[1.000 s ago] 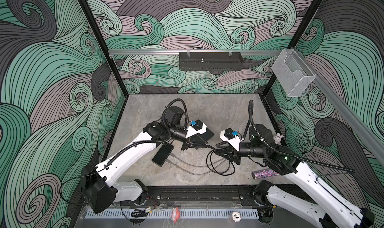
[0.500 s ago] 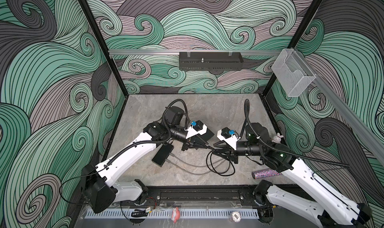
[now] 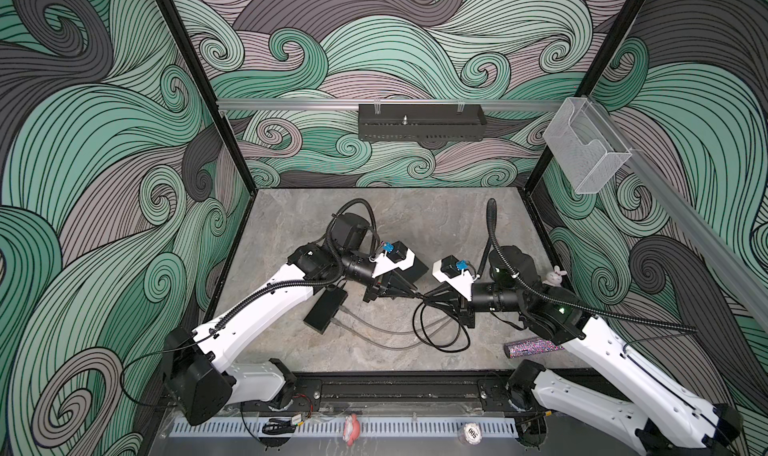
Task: Insert the plug into the switch port
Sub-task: 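Open the left gripper and draw it back while the right holds the plug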
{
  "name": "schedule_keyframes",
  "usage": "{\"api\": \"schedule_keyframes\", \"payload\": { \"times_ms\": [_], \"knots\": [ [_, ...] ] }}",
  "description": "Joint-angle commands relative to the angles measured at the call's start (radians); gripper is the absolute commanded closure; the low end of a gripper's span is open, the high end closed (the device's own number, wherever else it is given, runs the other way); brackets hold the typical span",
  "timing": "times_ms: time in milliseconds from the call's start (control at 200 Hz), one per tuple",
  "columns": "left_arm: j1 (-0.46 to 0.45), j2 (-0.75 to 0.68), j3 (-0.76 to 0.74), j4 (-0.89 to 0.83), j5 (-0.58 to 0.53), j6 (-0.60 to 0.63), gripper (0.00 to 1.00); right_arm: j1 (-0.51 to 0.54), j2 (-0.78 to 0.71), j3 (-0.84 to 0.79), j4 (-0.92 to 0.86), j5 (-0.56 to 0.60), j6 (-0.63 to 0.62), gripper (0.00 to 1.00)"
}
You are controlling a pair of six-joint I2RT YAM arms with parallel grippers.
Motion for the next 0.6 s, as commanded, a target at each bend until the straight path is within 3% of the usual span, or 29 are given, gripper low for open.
{"api": "schedule_keyframes", "payload": {
  "times_ms": [0, 115, 160, 180, 230, 305, 460, 595],
  "knots": [
    [-0.003, 0.007, 0.037, -0.017, 0.022, 0.018, 0.93, 0.009, 0.003, 0.014, 0.021, -0.022, -0.001, 0.97],
    [-0.004, 0.004, 0.038, -0.017, 0.017, 0.017, 0.92, 0.008, 0.002, 0.014, 0.020, -0.020, 0.000, 1.00],
    [-0.004, 0.005, 0.037, -0.014, 0.015, 0.013, 0.86, 0.008, 0.001, 0.014, 0.020, -0.021, 0.001, 1.00],
    [-0.004, 0.004, 0.038, -0.010, 0.012, 0.009, 0.78, 0.008, 0.000, 0.013, 0.020, -0.019, 0.001, 1.00],
    [-0.003, -0.001, 0.037, 0.009, -0.004, -0.013, 0.45, 0.008, -0.003, 0.011, 0.025, -0.010, 0.006, 1.00],
    [-0.001, -0.014, 0.034, 0.037, -0.058, -0.047, 0.25, 0.009, -0.002, 0.017, 0.012, 0.046, 0.014, 1.00],
    [-0.001, -0.077, 0.013, 0.082, -0.259, -0.103, 0.23, -0.041, 0.041, 0.124, -0.095, 0.285, 0.009, 1.00],
    [-0.001, -0.165, -0.072, 0.212, -0.429, -0.141, 0.20, -0.180, 0.106, 0.309, -0.142, 0.361, -0.030, 1.00]
  ]
}}
